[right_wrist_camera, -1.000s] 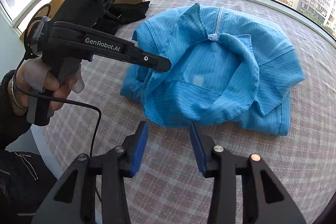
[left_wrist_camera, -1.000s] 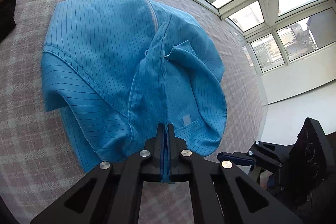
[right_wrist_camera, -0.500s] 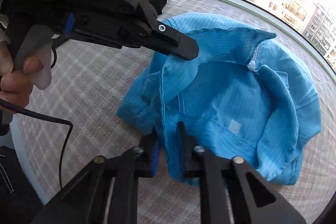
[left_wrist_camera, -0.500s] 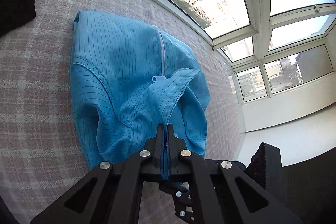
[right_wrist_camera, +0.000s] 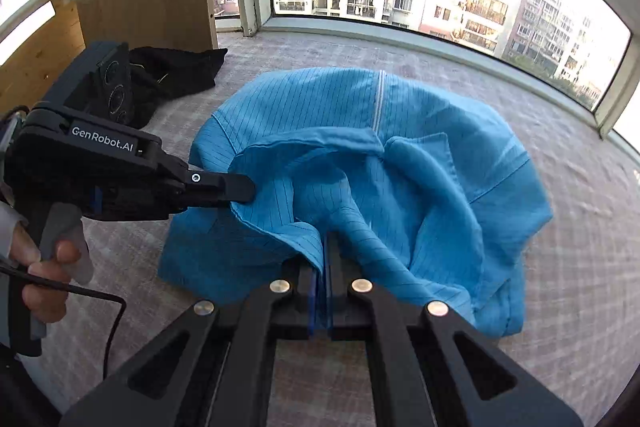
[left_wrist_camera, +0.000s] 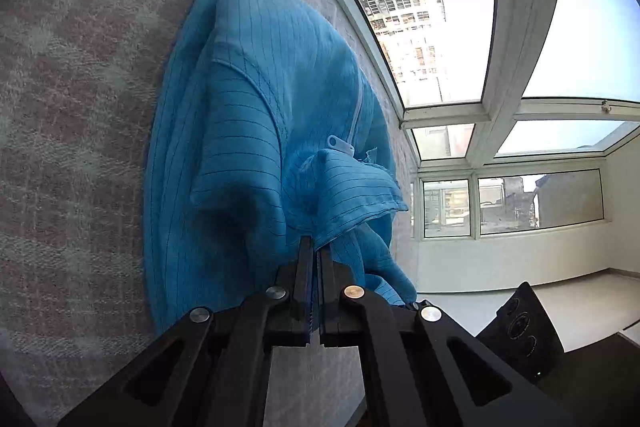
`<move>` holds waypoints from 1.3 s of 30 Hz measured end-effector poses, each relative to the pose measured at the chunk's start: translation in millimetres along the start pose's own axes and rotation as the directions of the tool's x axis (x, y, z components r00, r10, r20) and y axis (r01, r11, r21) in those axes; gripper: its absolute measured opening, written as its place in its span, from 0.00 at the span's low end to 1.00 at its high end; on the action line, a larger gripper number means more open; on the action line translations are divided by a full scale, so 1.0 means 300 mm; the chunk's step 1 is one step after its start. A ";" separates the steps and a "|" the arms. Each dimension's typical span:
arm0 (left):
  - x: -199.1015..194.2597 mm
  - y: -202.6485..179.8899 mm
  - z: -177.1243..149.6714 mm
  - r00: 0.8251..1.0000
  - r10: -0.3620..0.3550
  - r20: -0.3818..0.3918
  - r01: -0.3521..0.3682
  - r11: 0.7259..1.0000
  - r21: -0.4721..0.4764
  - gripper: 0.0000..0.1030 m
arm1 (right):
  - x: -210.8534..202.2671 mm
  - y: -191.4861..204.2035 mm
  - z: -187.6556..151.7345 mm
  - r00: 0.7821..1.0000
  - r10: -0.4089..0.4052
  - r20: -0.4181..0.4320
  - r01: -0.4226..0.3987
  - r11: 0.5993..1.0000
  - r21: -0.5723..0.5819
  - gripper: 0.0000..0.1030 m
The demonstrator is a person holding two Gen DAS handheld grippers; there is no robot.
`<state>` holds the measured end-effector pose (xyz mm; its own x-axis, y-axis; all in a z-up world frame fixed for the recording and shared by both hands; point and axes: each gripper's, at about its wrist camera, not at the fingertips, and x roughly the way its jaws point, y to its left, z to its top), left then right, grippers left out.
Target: Fold clothes
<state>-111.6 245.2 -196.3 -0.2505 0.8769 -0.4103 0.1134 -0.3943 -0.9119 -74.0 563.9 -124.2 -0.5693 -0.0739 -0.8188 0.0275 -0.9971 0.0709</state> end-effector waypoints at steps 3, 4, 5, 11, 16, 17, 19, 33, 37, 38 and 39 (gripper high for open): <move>0.006 -0.007 -0.017 0.999 0.034 -0.025 -0.032 0.998 0.045 0.00 | -0.008 -0.021 -0.036 0.999 -0.035 0.031 0.033 0.998 0.053 0.03; -0.002 -0.008 -0.024 0.999 0.021 -0.033 -0.019 0.999 0.046 0.01 | -0.026 -0.032 -0.039 0.997 -0.046 0.057 0.042 0.996 0.074 0.03; -0.011 -0.007 -0.030 0.999 -0.013 -0.038 0.014 0.999 0.028 0.01 | -0.045 -0.037 -0.034 0.996 -0.048 0.081 0.041 0.995 0.091 0.03; -0.071 -0.070 -0.035 0.999 -0.035 0.036 0.034 0.999 0.041 0.01 | -0.057 -0.016 -0.004 0.992 -0.072 0.108 0.067 0.997 0.049 0.03; -0.074 -0.162 -0.089 1.000 0.006 0.002 -0.006 0.993 0.114 0.18 | -0.071 -0.017 0.000 0.987 -0.114 0.117 0.114 0.993 0.005 0.03; -0.080 -0.182 -0.093 1.000 0.026 0.006 -0.027 0.991 0.134 0.21 | -0.075 -0.012 0.001 0.985 -0.121 0.121 0.123 0.992 -0.010 0.03; -0.084 -0.227 -0.092 0.999 0.045 -0.004 -0.044 0.987 0.155 0.31 | -0.078 0.004 0.006 0.983 -0.132 0.127 0.137 0.990 -0.035 0.03; 0.028 -0.398 -0.037 0.942 0.302 -0.146 -0.254 0.927 0.275 0.46 | -0.091 0.082 -0.034 0.964 -0.202 0.175 0.235 0.951 -0.198 0.03; 0.019 -0.360 -0.056 0.931 0.324 -0.167 -0.279 0.929 0.244 0.46 | -0.093 0.079 -0.035 0.965 -0.196 0.175 0.232 0.949 -0.213 0.03; 0.012 -0.350 -0.061 0.930 0.326 -0.170 -0.283 0.930 0.235 0.46 | -0.093 0.073 -0.034 0.968 -0.185 0.168 0.219 0.953 -0.209 0.03; 0.006 -0.344 -0.065 0.929 0.329 -0.171 -0.287 0.931 0.226 0.46 | -0.091 0.066 -0.033 0.971 -0.176 0.161 0.207 0.957 -0.203 0.03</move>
<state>-105.1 293.0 -102.9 -0.0306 0.7320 -0.6806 -0.0402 -0.6813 -0.7309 -49.6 545.9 -106.0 -0.6897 0.1062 -0.7163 0.0758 -0.9732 -0.2173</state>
